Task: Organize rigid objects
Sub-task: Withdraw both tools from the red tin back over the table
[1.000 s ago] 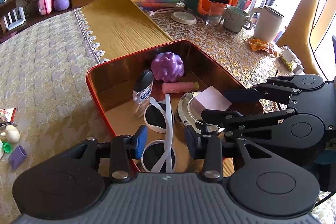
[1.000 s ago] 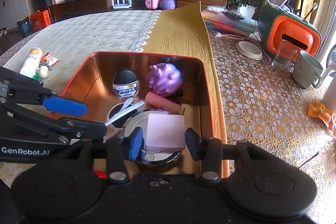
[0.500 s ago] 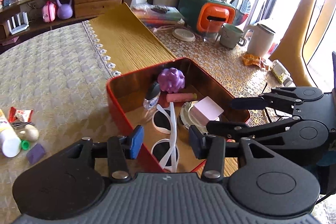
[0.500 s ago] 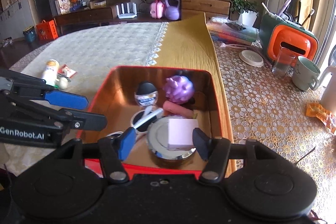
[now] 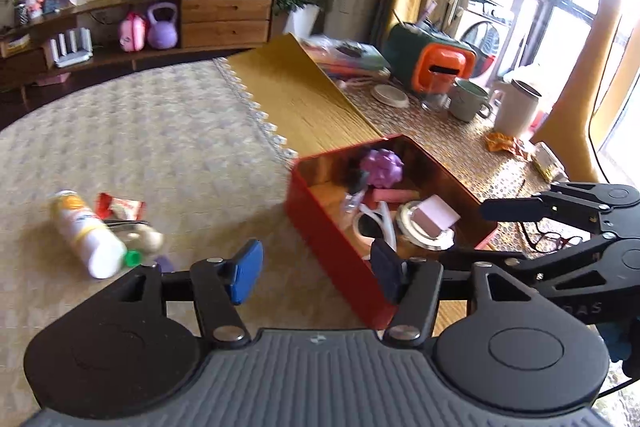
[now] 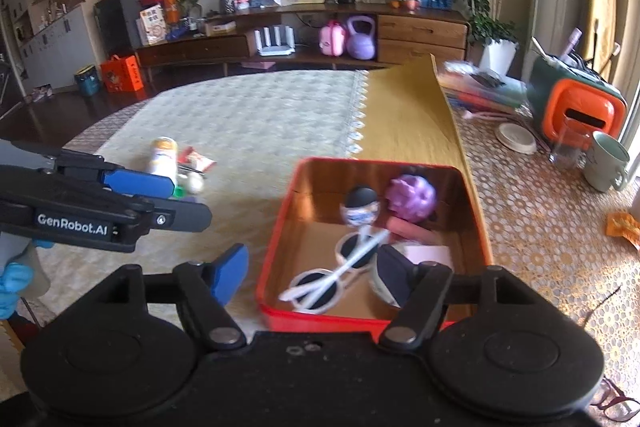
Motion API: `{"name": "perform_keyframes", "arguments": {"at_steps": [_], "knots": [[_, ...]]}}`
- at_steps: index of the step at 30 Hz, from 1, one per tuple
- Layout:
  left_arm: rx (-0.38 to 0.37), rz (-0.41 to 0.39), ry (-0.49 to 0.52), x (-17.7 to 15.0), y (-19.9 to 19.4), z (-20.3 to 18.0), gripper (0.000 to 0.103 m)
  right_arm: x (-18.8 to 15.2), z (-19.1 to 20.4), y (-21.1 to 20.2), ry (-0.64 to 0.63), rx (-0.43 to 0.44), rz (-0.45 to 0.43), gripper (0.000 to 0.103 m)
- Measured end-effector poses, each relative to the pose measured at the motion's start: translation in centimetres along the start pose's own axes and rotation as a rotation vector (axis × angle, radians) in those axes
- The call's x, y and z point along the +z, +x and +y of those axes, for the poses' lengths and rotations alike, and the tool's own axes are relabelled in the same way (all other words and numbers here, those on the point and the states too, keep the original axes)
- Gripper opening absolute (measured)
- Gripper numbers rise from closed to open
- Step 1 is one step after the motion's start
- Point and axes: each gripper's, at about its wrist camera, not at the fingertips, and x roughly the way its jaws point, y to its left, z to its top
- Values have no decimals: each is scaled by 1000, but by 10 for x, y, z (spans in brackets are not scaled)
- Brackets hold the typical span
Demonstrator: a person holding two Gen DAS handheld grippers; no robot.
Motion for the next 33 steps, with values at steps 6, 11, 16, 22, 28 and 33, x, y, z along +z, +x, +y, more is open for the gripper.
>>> {"name": "perform_keyframes", "arguments": {"at_steps": [6,11,16,22,28,33], "knots": [[42,-15,-17,-4,-22,27,65,6,28,-1,-1,35,-18,80],[74,-31,-51,-10,-39,53,71,7,51,3,-13,53,-18,86],[101,-31,-90,-17,-47,77,71,10,69,10,-20,60,-19,93],[146,-21,-115,-27,-48,104,71,11,88,23,-24,77,-17,99],[193,-30,-148,-34,-48,130,83,15,106,41,-48,105,-13,103],[263,-35,-184,-36,-43,148,83,17,117,62,-70,108,9,103]]}}
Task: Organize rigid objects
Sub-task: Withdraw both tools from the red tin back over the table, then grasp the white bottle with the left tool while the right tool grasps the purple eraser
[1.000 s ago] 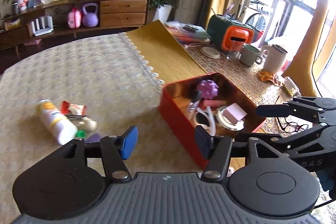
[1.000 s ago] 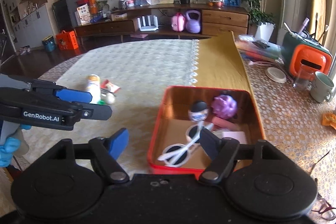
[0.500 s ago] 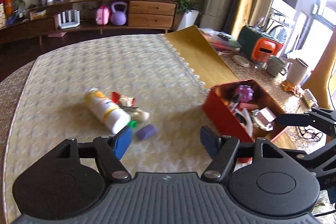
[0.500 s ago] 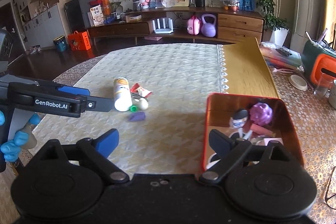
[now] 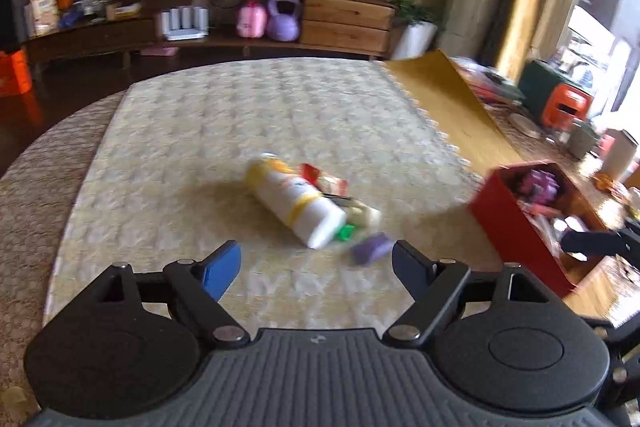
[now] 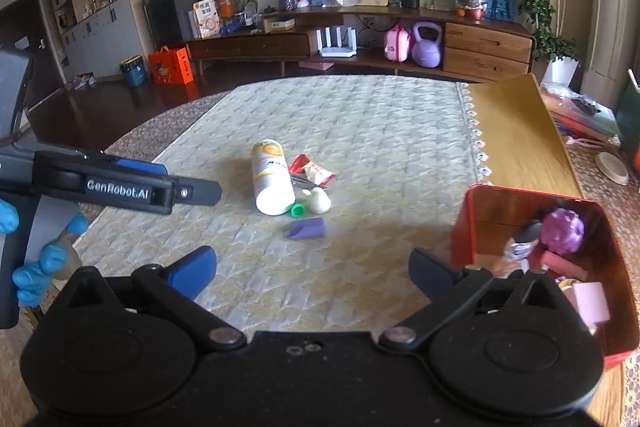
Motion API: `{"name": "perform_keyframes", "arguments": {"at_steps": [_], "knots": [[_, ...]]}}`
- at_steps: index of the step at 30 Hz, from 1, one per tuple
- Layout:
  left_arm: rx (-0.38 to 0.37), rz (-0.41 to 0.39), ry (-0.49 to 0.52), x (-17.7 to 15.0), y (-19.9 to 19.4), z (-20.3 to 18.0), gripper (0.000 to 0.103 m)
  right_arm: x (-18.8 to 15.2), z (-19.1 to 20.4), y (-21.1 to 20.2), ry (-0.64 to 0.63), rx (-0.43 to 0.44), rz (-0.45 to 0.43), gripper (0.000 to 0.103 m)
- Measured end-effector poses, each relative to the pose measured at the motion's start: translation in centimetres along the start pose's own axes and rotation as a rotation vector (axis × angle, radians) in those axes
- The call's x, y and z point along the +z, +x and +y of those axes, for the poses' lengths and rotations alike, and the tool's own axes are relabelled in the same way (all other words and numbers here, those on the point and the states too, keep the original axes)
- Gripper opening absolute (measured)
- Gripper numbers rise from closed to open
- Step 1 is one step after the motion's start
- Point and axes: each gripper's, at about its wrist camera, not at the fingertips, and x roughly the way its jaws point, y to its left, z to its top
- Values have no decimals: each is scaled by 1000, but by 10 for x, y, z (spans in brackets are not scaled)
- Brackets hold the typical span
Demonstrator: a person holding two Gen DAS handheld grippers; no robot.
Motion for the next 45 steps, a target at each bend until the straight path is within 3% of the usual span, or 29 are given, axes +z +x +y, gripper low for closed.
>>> {"name": "perform_keyframes", "arguments": {"at_steps": [3,10,23,35,45], "knots": [[67,-25,1,2,6,4,83,1,3,12,-11,3,16,103],[81,17,-94,20,33,19,83,5,6,36,-41,10,51,103],[142,87,-160,48,98,13,83,2,4,83,-108,3,89,100],[147,154,-238,47,143,20,83,7,7,124,-120,17,125,86],[146,128,-203,43,150,13,83,8,12,142,-126,12,133,74]]}}
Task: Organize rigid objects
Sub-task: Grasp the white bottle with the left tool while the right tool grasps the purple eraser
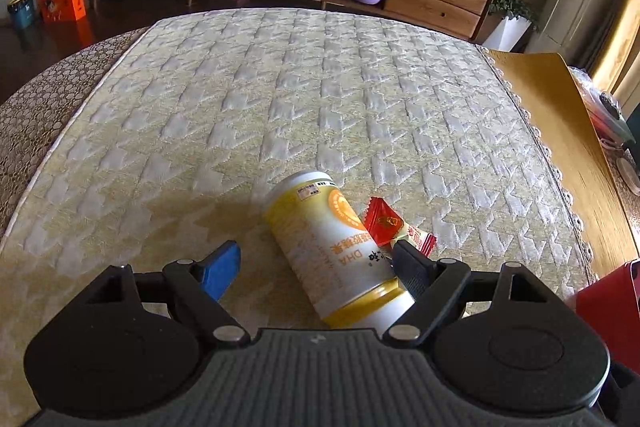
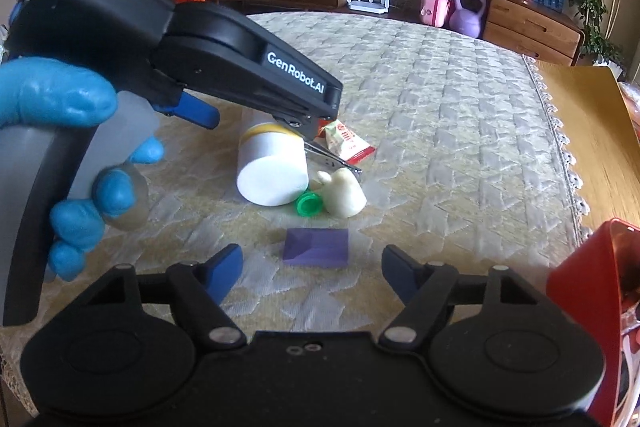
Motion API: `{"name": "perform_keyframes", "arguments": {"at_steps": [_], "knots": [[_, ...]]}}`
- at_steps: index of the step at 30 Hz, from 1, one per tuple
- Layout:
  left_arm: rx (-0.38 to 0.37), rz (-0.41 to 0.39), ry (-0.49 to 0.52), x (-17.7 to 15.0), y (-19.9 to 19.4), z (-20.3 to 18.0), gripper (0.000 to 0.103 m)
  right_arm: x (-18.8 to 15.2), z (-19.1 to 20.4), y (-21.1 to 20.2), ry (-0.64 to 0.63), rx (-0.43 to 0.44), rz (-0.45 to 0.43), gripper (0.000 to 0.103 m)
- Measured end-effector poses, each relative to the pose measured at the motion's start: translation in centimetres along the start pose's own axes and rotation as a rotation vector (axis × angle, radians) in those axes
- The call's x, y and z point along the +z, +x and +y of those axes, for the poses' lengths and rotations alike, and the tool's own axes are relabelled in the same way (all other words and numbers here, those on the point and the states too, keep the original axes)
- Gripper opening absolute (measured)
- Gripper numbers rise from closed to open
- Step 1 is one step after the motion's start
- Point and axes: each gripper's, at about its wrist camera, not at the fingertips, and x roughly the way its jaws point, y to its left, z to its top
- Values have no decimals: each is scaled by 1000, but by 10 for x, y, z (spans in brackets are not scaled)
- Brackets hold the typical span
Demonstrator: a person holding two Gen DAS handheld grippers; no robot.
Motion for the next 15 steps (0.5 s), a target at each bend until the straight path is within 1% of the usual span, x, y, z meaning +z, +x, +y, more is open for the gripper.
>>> {"name": "perform_keyframes", "arguments": {"at_steps": [3,5,6,8,9,11,14,15], "knots": [[-10,-9,-5,-2,-1,1,82,1,0,3,4,1,0,68],[-35,-14,-10,-3,-2,3,74,1,1,4,-2,-4,-4,68],[-46,-18,-9,-3,-4,3,72,1,2,5,-5,-5,-4,67],[-53,-34,5,-5,-7,2,61,2,2,5,-13,-8,-8,64],[-56,-41,17,-6,-9,1,61,2,2,5,-13,-7,-9,61],[-58,-42,22,-7,-10,1,59,2,2,5,-12,-8,-11,59],[-77,-38,-2,-7,-12,6,56,2,3,4,-16,-11,-16,54],[-81,-37,-5,-7,-13,7,56,2,4,4,-17,-13,-17,50]]}}
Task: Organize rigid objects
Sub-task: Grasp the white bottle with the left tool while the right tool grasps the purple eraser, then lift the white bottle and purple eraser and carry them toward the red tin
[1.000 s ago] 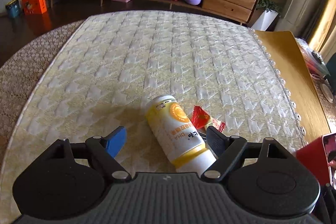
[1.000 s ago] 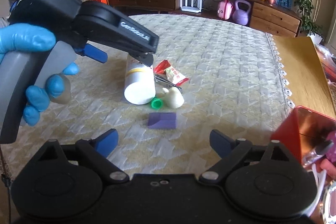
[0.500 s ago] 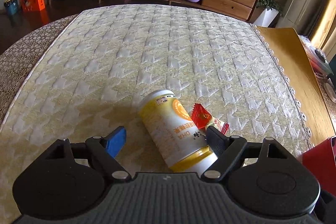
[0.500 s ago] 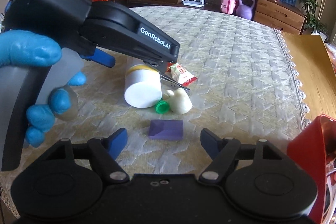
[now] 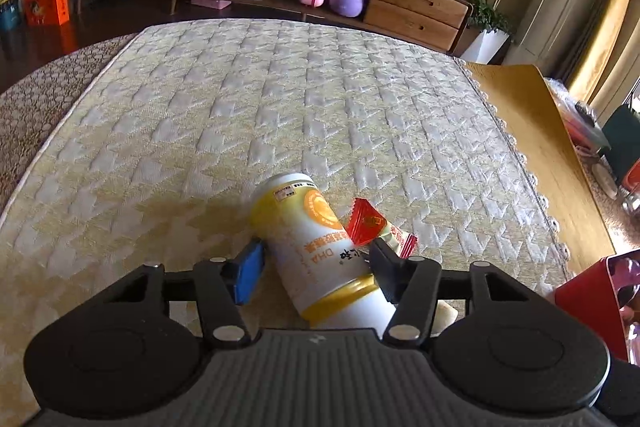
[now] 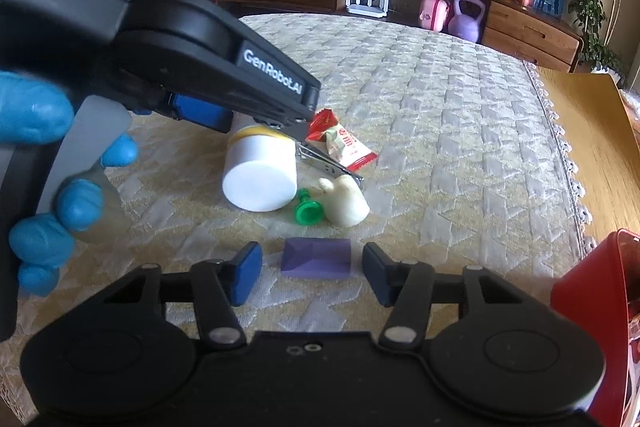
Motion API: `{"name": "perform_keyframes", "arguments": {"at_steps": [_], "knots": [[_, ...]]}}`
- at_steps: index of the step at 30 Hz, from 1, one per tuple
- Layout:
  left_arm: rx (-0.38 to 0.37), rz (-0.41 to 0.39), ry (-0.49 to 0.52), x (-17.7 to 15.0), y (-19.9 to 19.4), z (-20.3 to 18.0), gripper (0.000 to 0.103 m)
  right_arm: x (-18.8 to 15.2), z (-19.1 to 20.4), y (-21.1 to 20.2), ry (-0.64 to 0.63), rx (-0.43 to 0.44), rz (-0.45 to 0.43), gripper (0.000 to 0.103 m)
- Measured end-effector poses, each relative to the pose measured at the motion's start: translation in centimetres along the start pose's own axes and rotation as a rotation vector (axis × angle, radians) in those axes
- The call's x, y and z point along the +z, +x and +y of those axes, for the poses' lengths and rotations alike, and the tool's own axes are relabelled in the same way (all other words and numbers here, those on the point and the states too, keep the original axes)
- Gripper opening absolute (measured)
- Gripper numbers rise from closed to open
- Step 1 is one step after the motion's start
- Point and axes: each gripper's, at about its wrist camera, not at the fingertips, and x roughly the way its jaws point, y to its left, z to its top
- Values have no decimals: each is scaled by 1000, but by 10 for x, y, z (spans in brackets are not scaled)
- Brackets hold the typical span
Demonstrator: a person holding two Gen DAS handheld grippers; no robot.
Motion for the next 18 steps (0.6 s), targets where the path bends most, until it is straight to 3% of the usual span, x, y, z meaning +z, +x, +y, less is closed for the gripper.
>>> {"name": "perform_keyframes", "arguments": {"at_steps": [3,8,18], "knots": [[7,-9,35,-1,-4,-2,51,-1,1,-2,0,-6,-7,35],[27,-33,65,-6,-13,-2,44,-3,1,-9,0,-16,-13,36],[20,-31,70,-20,-33,11,43,-11,2,-36,7,-18,-29,36]]}}
